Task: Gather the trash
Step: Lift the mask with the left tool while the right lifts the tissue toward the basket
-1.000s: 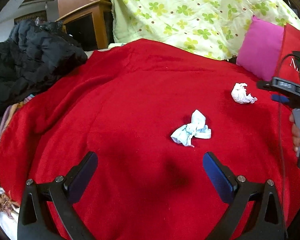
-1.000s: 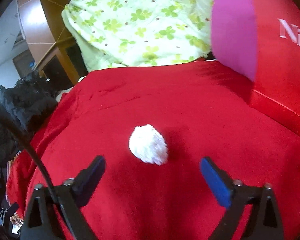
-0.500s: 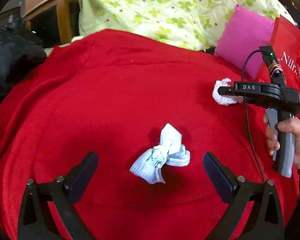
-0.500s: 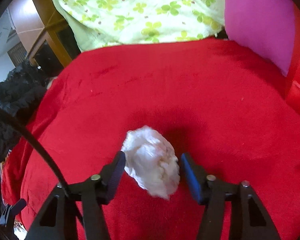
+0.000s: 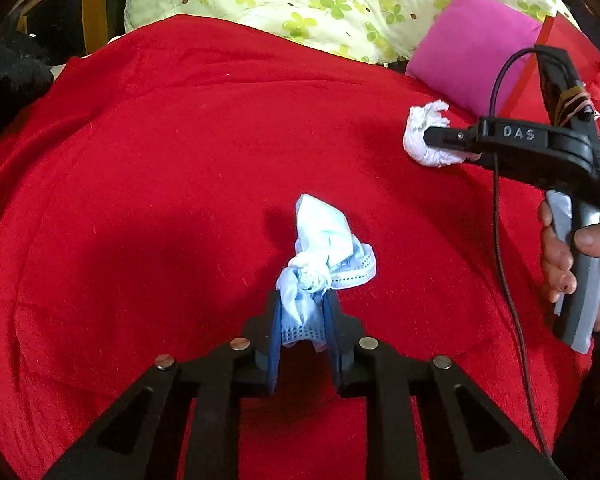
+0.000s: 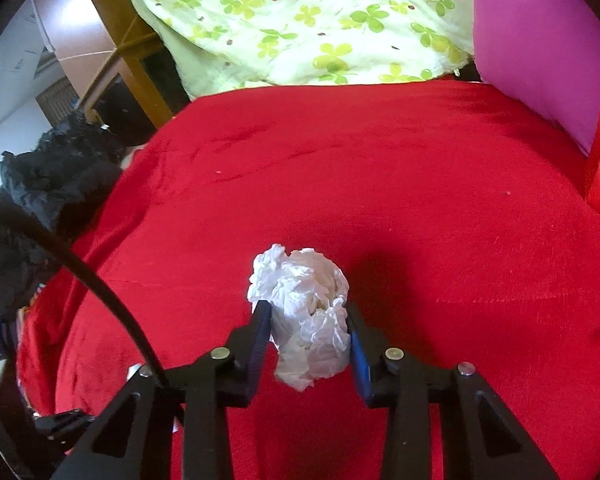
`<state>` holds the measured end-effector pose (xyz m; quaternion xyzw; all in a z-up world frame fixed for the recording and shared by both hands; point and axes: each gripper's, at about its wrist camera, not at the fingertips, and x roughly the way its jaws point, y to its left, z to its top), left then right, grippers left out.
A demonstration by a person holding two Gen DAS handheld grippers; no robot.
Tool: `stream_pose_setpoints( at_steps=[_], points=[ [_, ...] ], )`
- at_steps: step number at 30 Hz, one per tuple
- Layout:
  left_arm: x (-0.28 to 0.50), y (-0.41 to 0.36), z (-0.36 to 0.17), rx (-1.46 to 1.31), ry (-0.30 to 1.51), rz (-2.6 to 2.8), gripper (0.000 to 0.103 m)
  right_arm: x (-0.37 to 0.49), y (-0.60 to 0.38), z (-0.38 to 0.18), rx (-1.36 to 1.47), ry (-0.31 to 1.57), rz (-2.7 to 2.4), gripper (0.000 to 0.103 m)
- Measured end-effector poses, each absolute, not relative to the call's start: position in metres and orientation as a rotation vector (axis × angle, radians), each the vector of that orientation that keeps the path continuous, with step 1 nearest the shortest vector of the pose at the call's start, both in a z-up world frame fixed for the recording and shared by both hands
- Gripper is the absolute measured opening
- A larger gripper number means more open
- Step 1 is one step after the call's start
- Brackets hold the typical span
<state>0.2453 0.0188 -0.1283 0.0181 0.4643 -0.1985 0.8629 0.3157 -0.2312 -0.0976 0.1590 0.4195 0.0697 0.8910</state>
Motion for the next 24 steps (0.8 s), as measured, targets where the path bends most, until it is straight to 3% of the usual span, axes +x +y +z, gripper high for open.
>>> stream_pose_setpoints(
  at_steps=[24],
  points=[
    [0.163,0.01,-0.025,0.118,0.757,-0.261,0.02,0.179,-0.235,-0.025,0.359,0.736,0.241,0.039]
  ],
)
